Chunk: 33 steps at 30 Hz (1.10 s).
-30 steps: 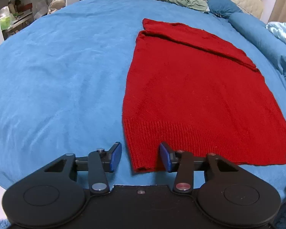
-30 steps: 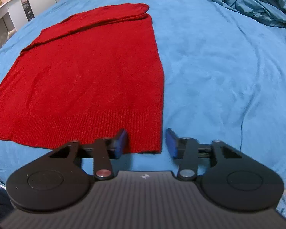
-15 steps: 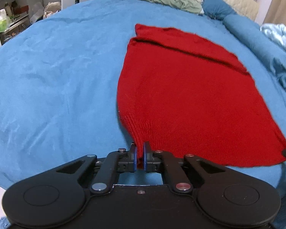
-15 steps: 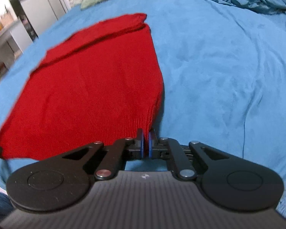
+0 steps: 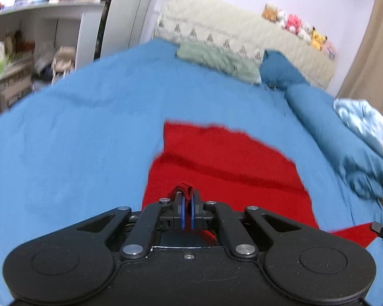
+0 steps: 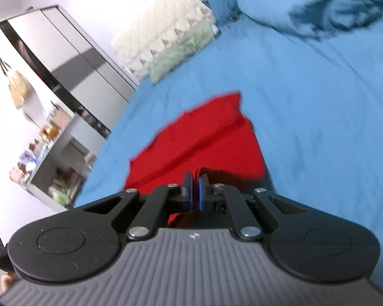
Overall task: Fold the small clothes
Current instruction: 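Lift the hem with both grippers and fold it toward the collar, then open both grippers to release the folded hem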
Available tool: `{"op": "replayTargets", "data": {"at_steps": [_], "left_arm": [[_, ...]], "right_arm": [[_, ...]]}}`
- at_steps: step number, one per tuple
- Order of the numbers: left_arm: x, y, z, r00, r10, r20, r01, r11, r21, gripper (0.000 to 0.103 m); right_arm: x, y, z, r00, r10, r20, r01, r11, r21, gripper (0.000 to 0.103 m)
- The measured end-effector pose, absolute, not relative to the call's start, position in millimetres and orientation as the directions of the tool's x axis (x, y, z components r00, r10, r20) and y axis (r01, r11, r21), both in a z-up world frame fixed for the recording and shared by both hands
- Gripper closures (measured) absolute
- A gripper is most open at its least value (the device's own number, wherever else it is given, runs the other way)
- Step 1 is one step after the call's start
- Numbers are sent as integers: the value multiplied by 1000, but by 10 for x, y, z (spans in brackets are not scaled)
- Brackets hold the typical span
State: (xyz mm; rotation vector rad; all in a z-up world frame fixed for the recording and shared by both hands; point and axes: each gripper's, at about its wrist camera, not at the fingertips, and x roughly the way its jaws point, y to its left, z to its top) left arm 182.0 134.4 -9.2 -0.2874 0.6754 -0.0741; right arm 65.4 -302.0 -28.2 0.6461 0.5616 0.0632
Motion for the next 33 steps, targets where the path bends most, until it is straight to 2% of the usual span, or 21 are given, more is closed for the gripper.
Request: {"op": "replayTargets", "data": {"at_steps": [4,9,12,18,20,25,29,31,32,33], "left_arm": [[2562,1251,147,823,-130,-553,-15,968,-249,99],[3609,1167,65,847,-74,-527,-58,971,-230,99],[4223,1200,-247,834,-67,-548,-99,958,-268,99],[5071,1145,-980,784,-63,-618,-133,955,-267,99],[5206,1169,-1033,782,-67,-619,-139,950,-278,99],[5501,1126,-932,774,-23,-633,-145,966,-213,99],[5719,1028,-1070,742,5,-670,-158,973,-168,98],[5739,1014,-1144,745,-14,-666,-145,973,-182,91],[5720,1000,-1139,748,-5,-664,-144,975,-170,73],[5679,992,-1106,754,3,-657,-142,977,-158,48]], "right_arm": [[1380,-3028,99,880,162,-447,83,873,481,83],[2481,-3165,222,886,136,-443,100,877,470,83],[3169,-3220,31,876,105,-472,141,878,457,83],[4167,-3356,-825,827,81,-557,248,836,490,83],[4327,-3394,-1004,817,75,-572,270,826,494,83],[4606,-3477,-1055,816,76,-573,283,812,510,83],[4880,-3414,-1084,783,58,-619,293,844,449,83],[4931,-3369,-1145,784,51,-619,290,852,437,79],[4998,-3332,-1111,784,36,-619,301,851,430,69],[4990,-3301,-1091,791,29,-612,295,857,423,57]]}}
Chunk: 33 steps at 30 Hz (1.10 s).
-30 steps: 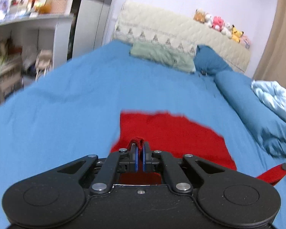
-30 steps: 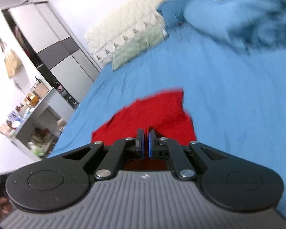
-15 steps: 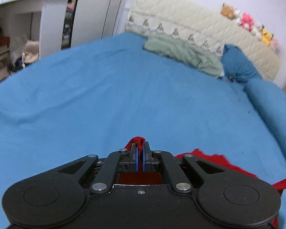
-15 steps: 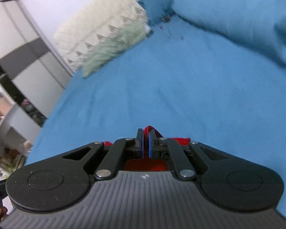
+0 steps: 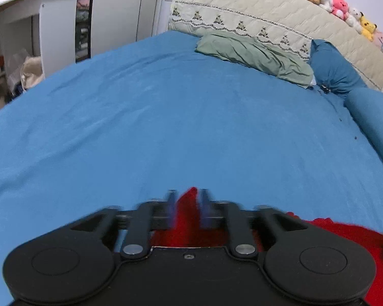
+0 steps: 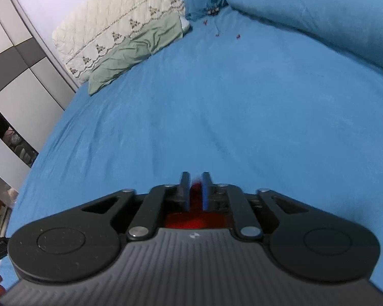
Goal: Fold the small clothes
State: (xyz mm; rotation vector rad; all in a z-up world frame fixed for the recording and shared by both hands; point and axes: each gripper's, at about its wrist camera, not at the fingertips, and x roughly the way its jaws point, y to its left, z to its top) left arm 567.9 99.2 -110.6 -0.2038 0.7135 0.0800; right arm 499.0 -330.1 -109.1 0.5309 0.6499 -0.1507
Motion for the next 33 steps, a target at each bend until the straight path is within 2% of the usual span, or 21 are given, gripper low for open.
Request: {"op": "replayTargets", "data": {"at_steps": [1,2,5,7,8,11,14,18,21,24,29,32,33], "left_arm": [[5607,974,-1053,767,6,-641,-130,981,-146,38],[5503,957,-982,781,7,-624,-113,985,-130,32],[5094,882,-841,789,-49,-612,-32,992,-121,30],[4873,813,-878,763,-76,-642,7,994,-109,20],[4769,779,-946,743,-80,-664,21,995,-97,12],[4628,732,-1285,665,-80,-742,23,996,-86,12],[4621,733,-1630,587,-52,-808,-12,997,-72,14],[4665,699,-1700,570,-35,-821,-3,999,-44,9],[4723,687,-1626,554,-23,-832,-14,999,-37,9],[4692,643,-1378,575,-12,-818,-27,999,-33,10],[4477,275,-877,602,-13,-799,23,1000,1,9],[4376,-36,-693,588,-75,-806,77,996,-37,0],[4352,-158,-689,580,-92,-810,102,994,-40,0]], "right_arm": [[4970,-3281,-1071,796,22,-605,294,860,418,29],[4918,-3247,-1020,809,12,-587,286,866,410,17],[4713,-3050,-857,822,45,-568,196,914,356,16],[4549,-2860,-828,804,99,-587,128,935,332,12],[4490,-2777,-851,786,121,-606,105,940,324,9],[4376,-2559,-1073,720,135,-681,65,964,260,9],[4371,-2539,-1332,683,26,-730,155,972,179,9],[4388,-2625,-1579,658,-36,-752,238,957,163,9],[4513,-2587,-1552,644,-40,-764,209,970,126,7],[4491,-2674,-1399,659,-14,-752,203,966,160,9],[4206,-2834,-820,717,3,-697,174,967,183,8],[3917,-2969,-587,700,9,-714,177,967,185,6],[3842,-3012,-575,688,19,-725,180,964,196,6]]}}
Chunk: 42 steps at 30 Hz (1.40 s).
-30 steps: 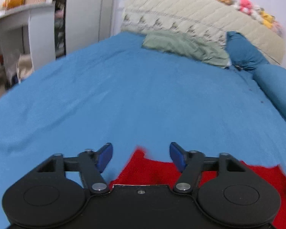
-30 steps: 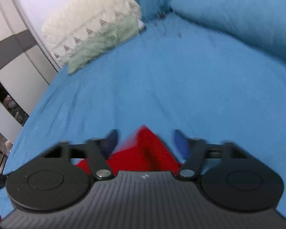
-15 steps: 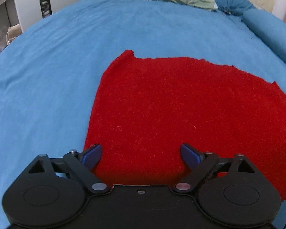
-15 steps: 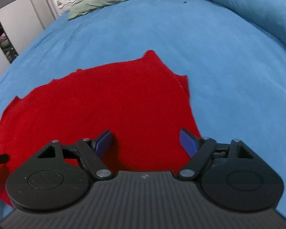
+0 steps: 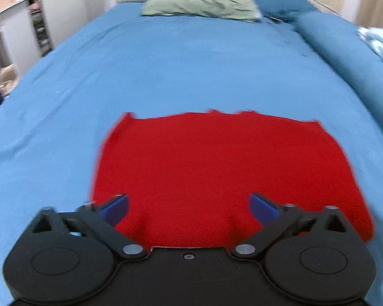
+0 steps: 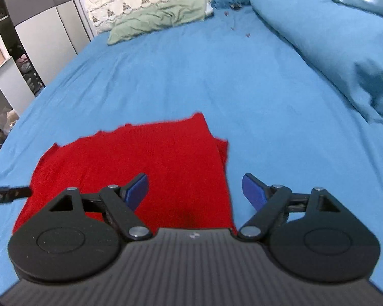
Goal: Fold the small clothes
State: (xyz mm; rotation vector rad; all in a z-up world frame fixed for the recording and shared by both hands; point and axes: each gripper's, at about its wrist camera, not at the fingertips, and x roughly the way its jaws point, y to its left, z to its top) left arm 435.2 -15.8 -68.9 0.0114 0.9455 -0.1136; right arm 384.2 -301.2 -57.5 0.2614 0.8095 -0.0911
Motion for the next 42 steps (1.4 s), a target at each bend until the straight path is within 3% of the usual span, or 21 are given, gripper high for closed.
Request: {"op": "replayTargets", "data": {"at_steps": [5,10,18,20,23,24,33,36,42], "left_arm": [[4385,-641,-1023,500,-97,-861,188,982,-1,0],[4511,-780,-1247,488,-131,-863,183,982,-46,0],[4789,-705,-1491,433,-132,-892,104,990,-96,0],[4832,-686,-1534,426,-122,-896,86,992,-94,0],[4863,-678,-1600,420,-111,-901,89,993,-81,0],[4873,-680,-1618,419,-106,-902,95,993,-72,0],[5040,-511,-1463,339,-162,-927,142,983,-120,0],[4914,-190,-1156,416,-140,-898,174,982,-72,0],[4510,775,-794,481,-86,-873,192,981,9,0]], "right_arm": [[3519,-3136,-950,586,38,-809,222,953,205,7],[3543,-3222,-1302,597,42,-801,251,938,237,11],[3550,-3163,-1612,622,51,-781,222,946,238,29],[3560,-3113,-1641,618,76,-782,184,953,239,53],[3618,-3069,-1648,606,113,-788,150,956,252,75],[3619,-3086,-1628,602,123,-789,155,951,266,77],[3674,-3256,-1088,644,253,-722,284,797,532,80],[3867,-3022,-698,679,302,-669,205,798,567,80],[4387,-1780,-168,619,547,-563,-145,785,603,80]]}}
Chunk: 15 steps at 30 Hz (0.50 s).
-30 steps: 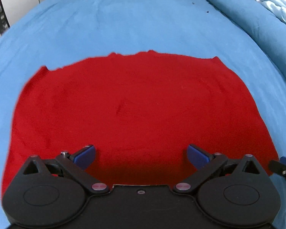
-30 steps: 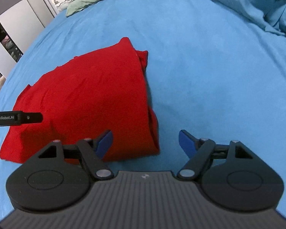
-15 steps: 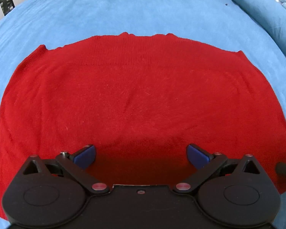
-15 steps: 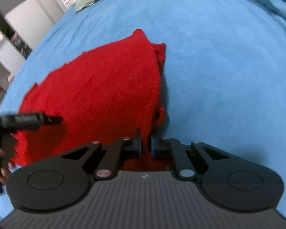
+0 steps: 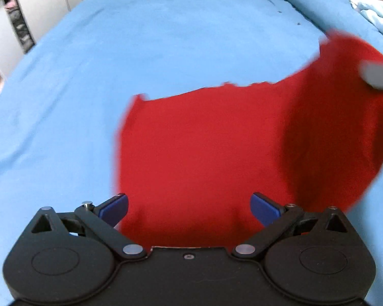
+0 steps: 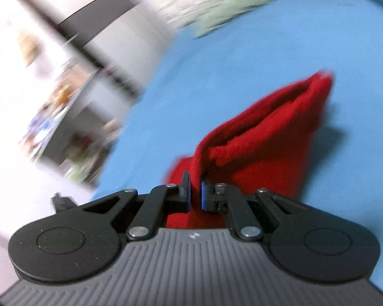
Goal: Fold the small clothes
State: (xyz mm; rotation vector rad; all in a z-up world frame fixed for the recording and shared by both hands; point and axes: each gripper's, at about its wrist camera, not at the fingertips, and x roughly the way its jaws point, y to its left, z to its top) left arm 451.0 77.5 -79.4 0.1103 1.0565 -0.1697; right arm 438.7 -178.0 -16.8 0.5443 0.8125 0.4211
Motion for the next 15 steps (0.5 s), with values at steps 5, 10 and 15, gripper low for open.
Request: {"op": "replayTargets", "data": {"at_steps": [5,10,15], "left_arm": [[4164,1487,-1059,445,-79,-892,159,987,-8,0],[3870,1818,-1394,406,-102,-908,133,990,-52,0],[3804,1782,-1376,429,-146,-892,138,986,-95,0]], "right_arm": [[4633,-356,-672,370,660,-655,-376,750,543,81],[4605,445,-1520,226,562,-795,-429,791,437,80],[4536,448,-1458,217,585,-782,-449,771,452,52]]}}
